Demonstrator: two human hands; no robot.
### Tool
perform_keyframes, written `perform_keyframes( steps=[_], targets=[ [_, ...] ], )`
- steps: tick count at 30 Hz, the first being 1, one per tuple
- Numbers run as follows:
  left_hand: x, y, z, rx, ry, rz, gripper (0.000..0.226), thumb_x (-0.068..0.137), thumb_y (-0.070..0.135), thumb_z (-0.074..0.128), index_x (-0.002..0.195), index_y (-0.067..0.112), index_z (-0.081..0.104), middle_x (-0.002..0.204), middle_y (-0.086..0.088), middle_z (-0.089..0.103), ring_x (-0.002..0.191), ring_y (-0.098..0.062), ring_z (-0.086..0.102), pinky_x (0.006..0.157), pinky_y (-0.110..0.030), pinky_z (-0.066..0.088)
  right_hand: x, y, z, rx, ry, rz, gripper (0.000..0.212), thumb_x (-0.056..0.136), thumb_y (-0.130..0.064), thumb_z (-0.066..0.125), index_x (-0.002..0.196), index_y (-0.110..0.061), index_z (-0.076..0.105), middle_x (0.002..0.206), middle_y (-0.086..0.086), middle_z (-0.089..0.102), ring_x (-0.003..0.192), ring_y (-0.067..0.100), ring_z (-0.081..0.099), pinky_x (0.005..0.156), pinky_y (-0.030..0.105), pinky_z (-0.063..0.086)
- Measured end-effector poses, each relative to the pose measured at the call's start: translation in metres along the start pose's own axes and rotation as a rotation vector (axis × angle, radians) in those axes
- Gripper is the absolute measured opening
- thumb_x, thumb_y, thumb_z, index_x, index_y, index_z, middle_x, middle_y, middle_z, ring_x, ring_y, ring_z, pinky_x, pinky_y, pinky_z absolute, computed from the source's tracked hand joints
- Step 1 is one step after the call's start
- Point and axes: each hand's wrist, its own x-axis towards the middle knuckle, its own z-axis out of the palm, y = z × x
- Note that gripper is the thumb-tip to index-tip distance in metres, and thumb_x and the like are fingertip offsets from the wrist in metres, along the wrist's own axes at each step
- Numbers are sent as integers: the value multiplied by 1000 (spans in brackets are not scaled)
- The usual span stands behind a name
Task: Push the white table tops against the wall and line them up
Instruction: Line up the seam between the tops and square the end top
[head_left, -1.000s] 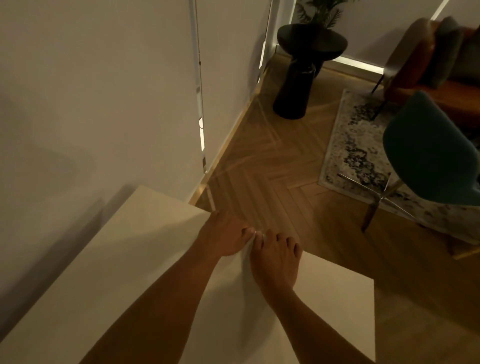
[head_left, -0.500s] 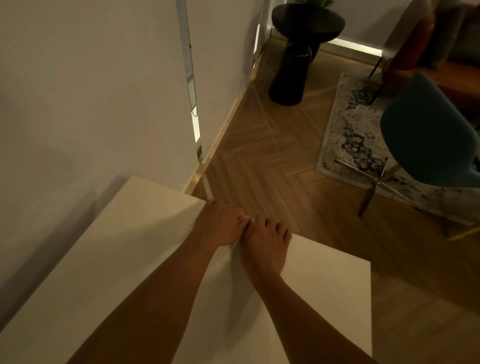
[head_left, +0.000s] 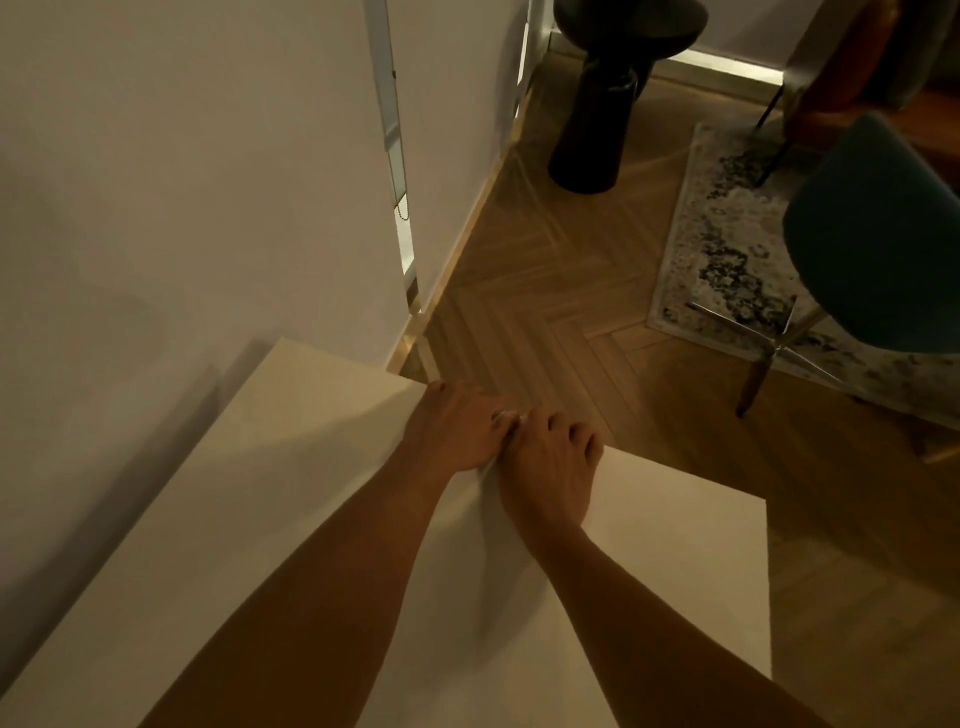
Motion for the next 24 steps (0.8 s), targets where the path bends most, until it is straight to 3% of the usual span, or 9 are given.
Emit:
perform_keyframes(
  steps=[5,8,10,14,18,24],
  targets=[
    [0,7,-2,17,-20,16,47,106,49,33,105,21,71,109,-6,70,105,-27,61,89,-37,39,-1,8,-5,4,-23,-11,27,101,-33,36,92,-20,58,93,6,61,91,29,48,87,43,35],
    [3,4,-1,-57,-58,3,49,104,53,37,88,19,69,96,-5,71,92,-23,63,81,-35,41,-2,10,-6,-40,-37,-15,18,99,-28,41,95,-20,57,94,5,61,92,29,50,86,43,35],
    [5,-5,-1,-143,-72,-49,52,97,66,42,83,23,68,97,-3,72,91,-21,64,80,-35,45,-2,9,-5,-77,-52,-2,16,97,-25,42,98,-19,56,97,6,61,94,30,51,88,44,35],
    [1,-45,-16,71,-124,-144,89,81,92,29,129,26,63,134,-7,65,125,-30,58,105,-44,40,-3,6,-7,-47,-117,4,31,100,-32,31,112,-18,56,110,6,58,105,28,49,100,46,35],
    [-1,-62,-30,176,-224,-130,94,81,92,23,142,26,53,145,-9,56,132,-31,51,109,-45,33,-2,7,-11,-1,-134,8,41,103,-39,21,111,-20,56,113,4,58,111,26,48,108,47,28],
    [4,-60,-42,126,-315,-130,96,82,90,29,146,22,51,149,-6,54,134,-28,52,110,-44,37,1,6,-16,67,-151,2,36,104,-37,23,104,-24,56,106,2,59,109,25,49,107,46,28]
  ],
)
